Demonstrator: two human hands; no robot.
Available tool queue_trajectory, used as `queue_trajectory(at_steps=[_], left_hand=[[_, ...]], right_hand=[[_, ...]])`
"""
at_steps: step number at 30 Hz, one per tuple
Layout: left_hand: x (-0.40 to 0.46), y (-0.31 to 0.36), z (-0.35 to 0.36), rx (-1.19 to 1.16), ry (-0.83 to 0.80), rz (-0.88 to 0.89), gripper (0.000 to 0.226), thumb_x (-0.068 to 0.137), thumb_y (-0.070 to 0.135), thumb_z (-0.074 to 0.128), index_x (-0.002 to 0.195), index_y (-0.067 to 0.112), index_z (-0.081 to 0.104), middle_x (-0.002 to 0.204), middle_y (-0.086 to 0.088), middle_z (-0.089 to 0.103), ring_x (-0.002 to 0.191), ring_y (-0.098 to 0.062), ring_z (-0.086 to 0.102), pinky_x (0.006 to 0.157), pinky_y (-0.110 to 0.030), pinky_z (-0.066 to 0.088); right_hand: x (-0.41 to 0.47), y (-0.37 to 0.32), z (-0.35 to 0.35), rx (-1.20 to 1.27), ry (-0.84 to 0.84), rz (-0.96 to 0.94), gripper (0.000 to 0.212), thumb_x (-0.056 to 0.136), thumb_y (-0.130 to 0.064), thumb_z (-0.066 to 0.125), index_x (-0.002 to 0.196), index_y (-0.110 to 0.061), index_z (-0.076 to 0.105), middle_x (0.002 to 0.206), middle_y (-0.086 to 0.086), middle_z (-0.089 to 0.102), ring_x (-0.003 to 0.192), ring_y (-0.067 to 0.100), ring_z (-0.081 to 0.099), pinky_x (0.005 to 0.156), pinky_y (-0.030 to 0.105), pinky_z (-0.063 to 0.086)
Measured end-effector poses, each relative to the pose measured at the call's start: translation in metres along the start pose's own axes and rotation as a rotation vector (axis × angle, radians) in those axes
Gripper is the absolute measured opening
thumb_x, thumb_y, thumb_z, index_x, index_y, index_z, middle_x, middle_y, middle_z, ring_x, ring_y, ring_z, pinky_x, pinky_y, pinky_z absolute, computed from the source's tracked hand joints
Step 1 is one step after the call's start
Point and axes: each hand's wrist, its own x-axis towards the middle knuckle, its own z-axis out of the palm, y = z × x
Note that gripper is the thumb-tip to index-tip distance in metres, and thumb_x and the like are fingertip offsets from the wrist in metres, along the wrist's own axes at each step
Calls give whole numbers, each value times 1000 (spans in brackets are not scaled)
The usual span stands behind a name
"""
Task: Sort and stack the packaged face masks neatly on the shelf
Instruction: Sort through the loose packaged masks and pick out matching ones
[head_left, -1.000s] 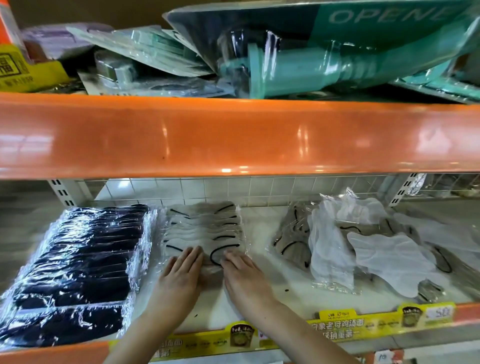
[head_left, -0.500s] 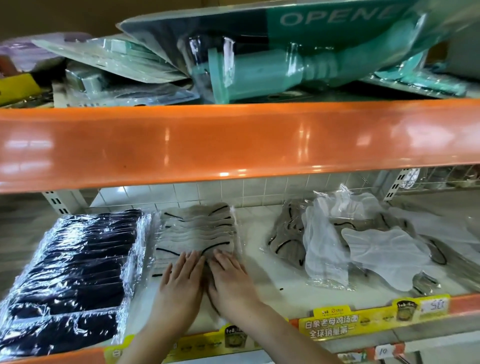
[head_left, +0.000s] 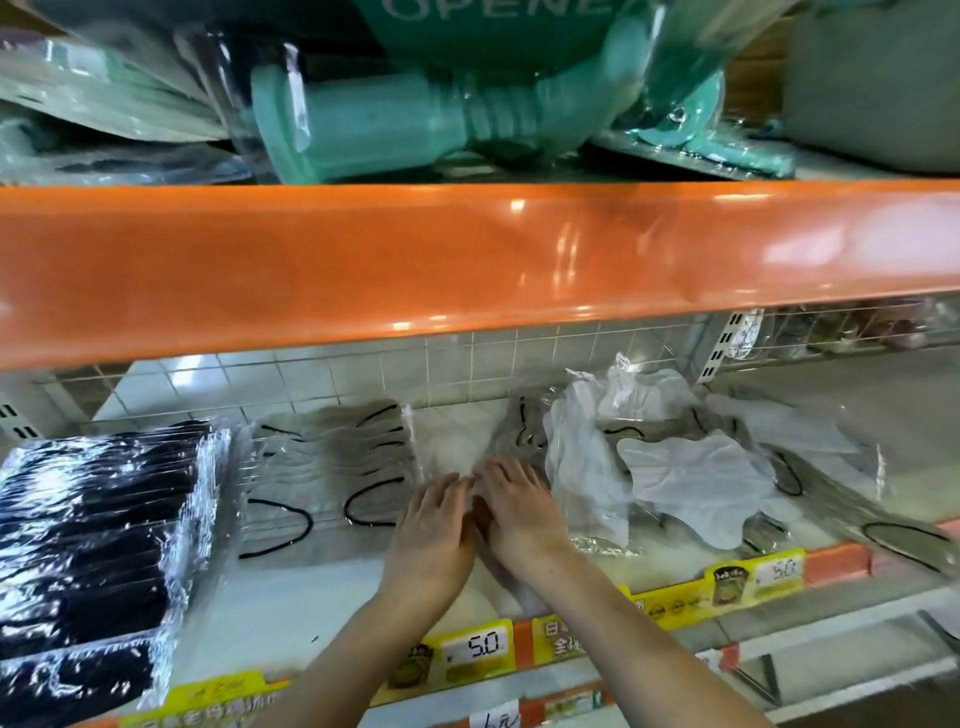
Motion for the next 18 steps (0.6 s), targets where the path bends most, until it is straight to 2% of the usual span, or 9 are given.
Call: queue_trajectory(at_steps=[2,4,7,10,14,16,18], left_hand=[[12,13,7,-92,1,-61,40,97,21,42,136,17,44,140,-5,46,130,-20,39,103,-28,31],[19,23,11,-177,-7,-108,39,97,21,44,136,19,44,139,-4,47,127,-19,43,100,-28,34],[24,30,22,-171,-13,-121,40,97,21,44,137,20,42,138,-4,48,127,-20,43,103,-30,34],[26,32,29,-158,-29,-156,41,96,19,43,137,18,41,137,-5,49,125,-21,44,101,-30,34],[26,31,36,-194,-32,-180,46,94,17,44,139,16,40,136,-6,51,125,-23,44,102,-32,36],[26,32,38,-275,7,-211,47,93,14,48,140,17,42,134,-4,54,122,-20,49,102,-32,39],[25,35,37,-487,74,-266,44,93,10,52,136,20,47,129,1,59,115,-11,55,101,-33,45]], right_hand=[[-3,9,-2,14,4,55,41,91,-25,51,131,-18,46,135,0,41,126,23,38,103,33,35],[-7,17,-4,20,14,99,43,91,-25,49,134,-19,44,136,0,40,127,23,37,102,33,36],[-14,27,-2,10,38,120,46,92,-23,48,137,-20,41,141,-1,38,130,22,36,103,34,36],[-20,30,2,-20,71,133,42,91,-27,49,132,-18,45,139,-1,40,126,21,40,98,33,38],[-21,31,5,-86,43,179,42,93,-28,45,133,-17,40,137,0,39,127,21,37,98,31,33],[-22,30,5,-115,35,163,45,88,-30,54,130,-15,44,132,1,44,123,23,42,95,32,36],[-24,29,9,-149,73,150,53,71,-35,74,116,-14,57,116,2,58,106,24,57,82,33,48]])
